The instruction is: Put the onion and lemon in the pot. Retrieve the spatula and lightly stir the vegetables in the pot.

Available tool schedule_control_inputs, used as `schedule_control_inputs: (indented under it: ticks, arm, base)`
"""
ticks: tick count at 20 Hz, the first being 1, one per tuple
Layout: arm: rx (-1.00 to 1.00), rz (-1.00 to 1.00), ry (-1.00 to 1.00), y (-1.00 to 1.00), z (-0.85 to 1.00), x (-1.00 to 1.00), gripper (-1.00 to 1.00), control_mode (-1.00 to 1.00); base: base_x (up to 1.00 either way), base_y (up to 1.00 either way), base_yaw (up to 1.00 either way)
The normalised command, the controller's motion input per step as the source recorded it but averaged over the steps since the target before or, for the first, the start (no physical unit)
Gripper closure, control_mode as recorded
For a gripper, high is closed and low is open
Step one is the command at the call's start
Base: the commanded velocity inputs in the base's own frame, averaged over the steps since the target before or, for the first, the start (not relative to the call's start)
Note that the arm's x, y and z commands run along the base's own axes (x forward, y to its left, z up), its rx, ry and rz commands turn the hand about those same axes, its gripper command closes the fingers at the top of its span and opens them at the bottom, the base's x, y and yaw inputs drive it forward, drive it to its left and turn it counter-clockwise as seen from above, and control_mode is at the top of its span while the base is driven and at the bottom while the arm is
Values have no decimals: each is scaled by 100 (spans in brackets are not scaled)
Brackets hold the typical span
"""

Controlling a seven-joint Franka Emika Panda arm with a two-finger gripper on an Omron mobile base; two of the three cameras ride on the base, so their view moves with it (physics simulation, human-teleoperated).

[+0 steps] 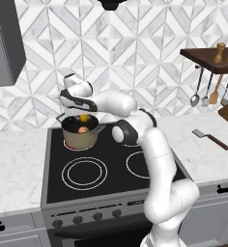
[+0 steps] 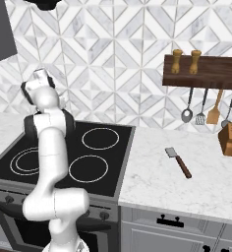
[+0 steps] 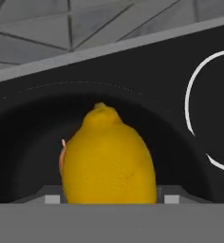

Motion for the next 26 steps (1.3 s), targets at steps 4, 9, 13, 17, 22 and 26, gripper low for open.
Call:
schedule_control_inputs:
  ticks: [4, 9, 13, 17, 22, 26]
  arm:
    - [5, -1, 0, -78, -8, -84, -100, -100]
    - [10, 0, -6, -10, -1, -47, -100, -100]
    - [14, 0, -25, -41, 48, -98, -100, -100]
    - [16, 0, -19, -98, 37, -100, -100, -100]
    - [23, -13, -2, -100, 19, -93, -100, -100]
    - [25, -39, 13, -100, 8, -55, -100, -100]
  base:
    - [0, 0, 0]
    - [0, 0, 0]
    - [0, 0, 0]
    - [0, 0, 0]
    - [0, 0, 0]
    - [0, 0, 0]
